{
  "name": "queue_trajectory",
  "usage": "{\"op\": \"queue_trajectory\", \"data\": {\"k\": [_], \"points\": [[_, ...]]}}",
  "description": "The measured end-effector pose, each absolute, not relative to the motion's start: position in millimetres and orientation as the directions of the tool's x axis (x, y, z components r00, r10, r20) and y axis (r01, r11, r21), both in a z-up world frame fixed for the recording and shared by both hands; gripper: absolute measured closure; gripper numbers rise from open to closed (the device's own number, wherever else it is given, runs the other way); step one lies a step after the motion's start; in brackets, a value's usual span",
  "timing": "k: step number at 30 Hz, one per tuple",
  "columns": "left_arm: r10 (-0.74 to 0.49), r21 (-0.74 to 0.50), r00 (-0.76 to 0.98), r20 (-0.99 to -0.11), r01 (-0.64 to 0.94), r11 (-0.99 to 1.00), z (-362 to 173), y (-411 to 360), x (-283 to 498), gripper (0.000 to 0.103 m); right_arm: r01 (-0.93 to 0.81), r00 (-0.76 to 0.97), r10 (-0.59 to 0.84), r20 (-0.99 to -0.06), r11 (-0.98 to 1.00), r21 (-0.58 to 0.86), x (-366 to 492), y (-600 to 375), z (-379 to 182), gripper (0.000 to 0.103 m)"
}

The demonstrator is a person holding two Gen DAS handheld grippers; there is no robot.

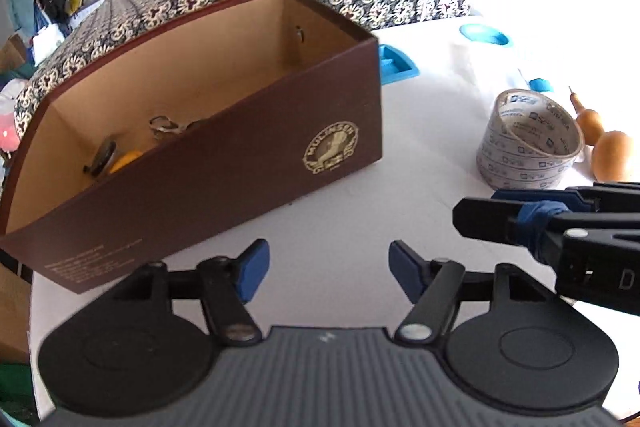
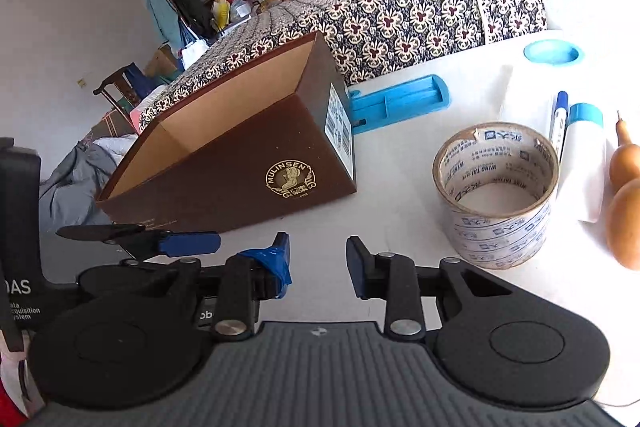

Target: Organize rigid objects

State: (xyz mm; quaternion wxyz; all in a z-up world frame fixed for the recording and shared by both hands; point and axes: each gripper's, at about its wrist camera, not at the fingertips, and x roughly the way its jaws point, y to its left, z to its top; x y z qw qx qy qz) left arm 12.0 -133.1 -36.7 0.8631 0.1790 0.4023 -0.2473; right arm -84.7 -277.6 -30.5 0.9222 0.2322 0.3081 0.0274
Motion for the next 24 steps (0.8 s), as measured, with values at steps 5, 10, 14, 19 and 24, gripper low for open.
{"op": "queue_trajectory", "data": {"k": [5, 10, 14, 19, 24], "points": [[-0.243, 0.120, 0.547, -0.801, 0.545, 0.830, -40.0, -128.0, 15.7, 0.027, 0.093, 0.794, 0.203, -0.573, 0.891, 0.445, -78.3, -273.2, -31.2, 0.089], [-0.222, 0.126, 0.541, -0.811, 0.532, 0.837, -40.4, -124.9, 19.3, 0.023, 0.100, 0.784, 0.198, -0.588, 0.895, 0.434, -73.9, -270.5, -27.6, 0.088], [-0.217, 0.116, 0.547, -0.808, 0.509, 0.853, -39.4, -117.8, 23.1, 0.018, 0.108, 0.784, 0.186, -0.592, 0.898, 0.426, -73.1, -268.1, -24.4, 0.088], [-0.158, 0.129, 0.577, -0.801, 0.424, 0.896, -37.0, -100.2, 30.5, 0.015, 0.098, 0.779, 0.182, -0.601, 0.910, 0.402, -66.5, -255.7, -19.1, 0.088], [-0.135, 0.123, 0.599, -0.789, 0.369, 0.921, -31.4, -78.3, 33.3, 0.015, 0.075, 0.776, 0.184, -0.604, 0.923, 0.377, -56.7, -238.7, -14.3, 0.088]]}}
